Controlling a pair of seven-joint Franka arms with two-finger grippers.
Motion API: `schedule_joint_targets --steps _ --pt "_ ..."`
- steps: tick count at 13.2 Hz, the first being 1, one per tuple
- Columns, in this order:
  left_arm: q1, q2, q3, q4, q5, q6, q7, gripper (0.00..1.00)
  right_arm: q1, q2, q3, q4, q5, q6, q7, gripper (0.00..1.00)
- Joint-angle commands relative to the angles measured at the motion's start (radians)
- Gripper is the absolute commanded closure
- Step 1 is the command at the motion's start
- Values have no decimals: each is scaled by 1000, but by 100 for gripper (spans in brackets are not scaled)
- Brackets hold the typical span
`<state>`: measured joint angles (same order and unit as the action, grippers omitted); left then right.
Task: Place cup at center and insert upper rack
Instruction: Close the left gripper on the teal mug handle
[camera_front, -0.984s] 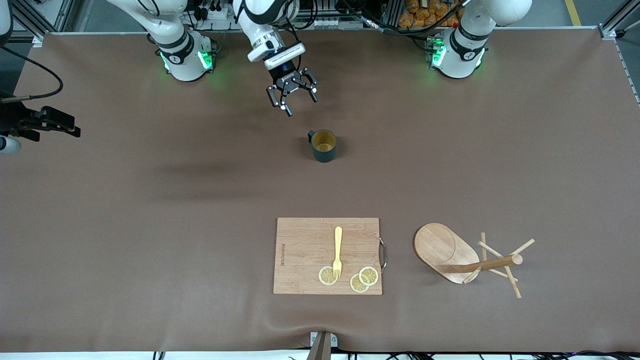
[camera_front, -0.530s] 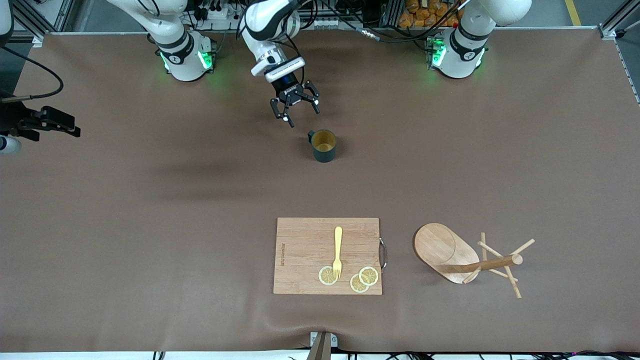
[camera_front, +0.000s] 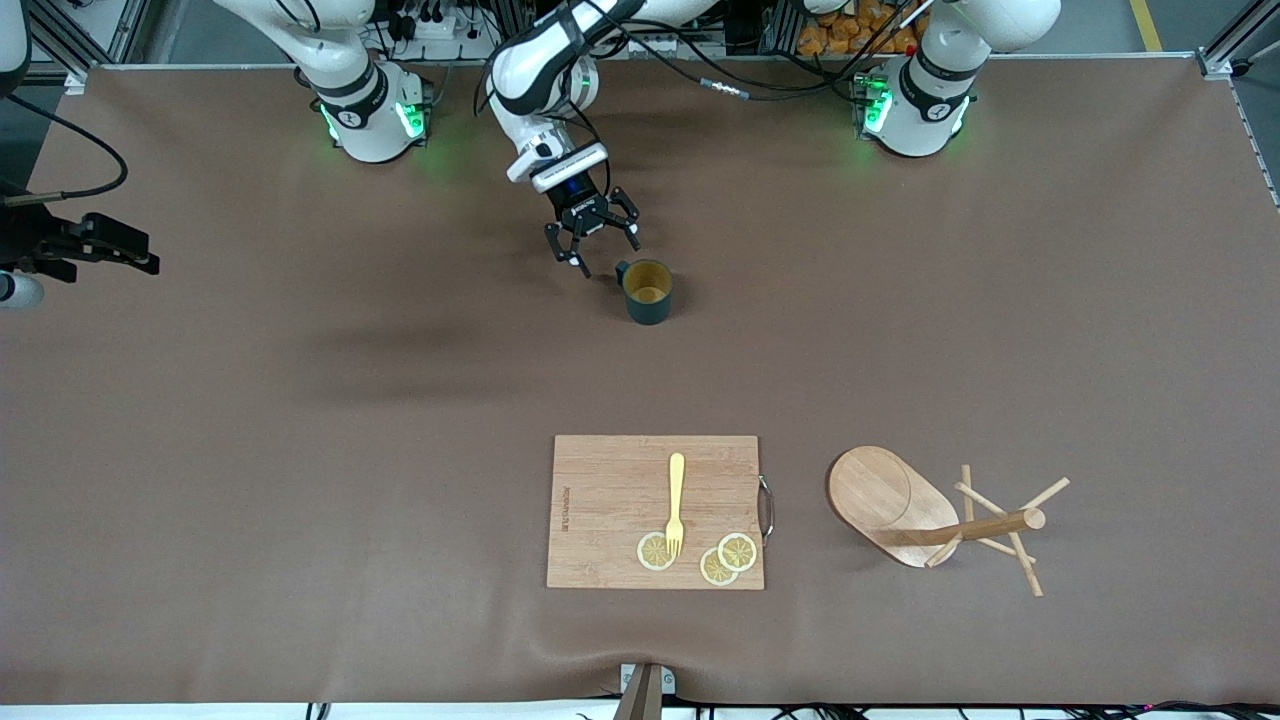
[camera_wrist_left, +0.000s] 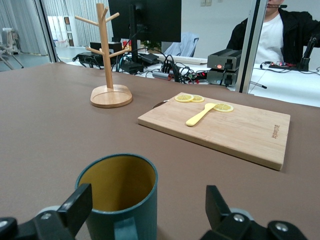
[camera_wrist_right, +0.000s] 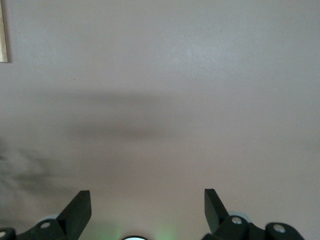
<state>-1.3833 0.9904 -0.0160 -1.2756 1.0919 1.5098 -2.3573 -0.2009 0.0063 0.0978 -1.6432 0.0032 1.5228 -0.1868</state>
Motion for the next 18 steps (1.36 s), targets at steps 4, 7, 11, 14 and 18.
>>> schedule_joint_targets --steps 4,7,11,14,18 --pt "-29 115 19 146 17 -22 -43 0 -12 -22 2 -23 -12 2 6 0" --pt "-29 143 13 167 6 -17 -63 0 -22 -19 0 -23 -12 2 0 0" --pt "-29 161 13 163 -36 -19 -95 3 -20 -17 0 -30 -12 8 0 0" --pt "-26 171 19 163 -52 -19 -117 9 -17 -17 0 -32 -12 10 0 0" --pt "-13 175 21 163 -67 -16 -132 17 -12 -17 0 -33 -12 10 0 0"
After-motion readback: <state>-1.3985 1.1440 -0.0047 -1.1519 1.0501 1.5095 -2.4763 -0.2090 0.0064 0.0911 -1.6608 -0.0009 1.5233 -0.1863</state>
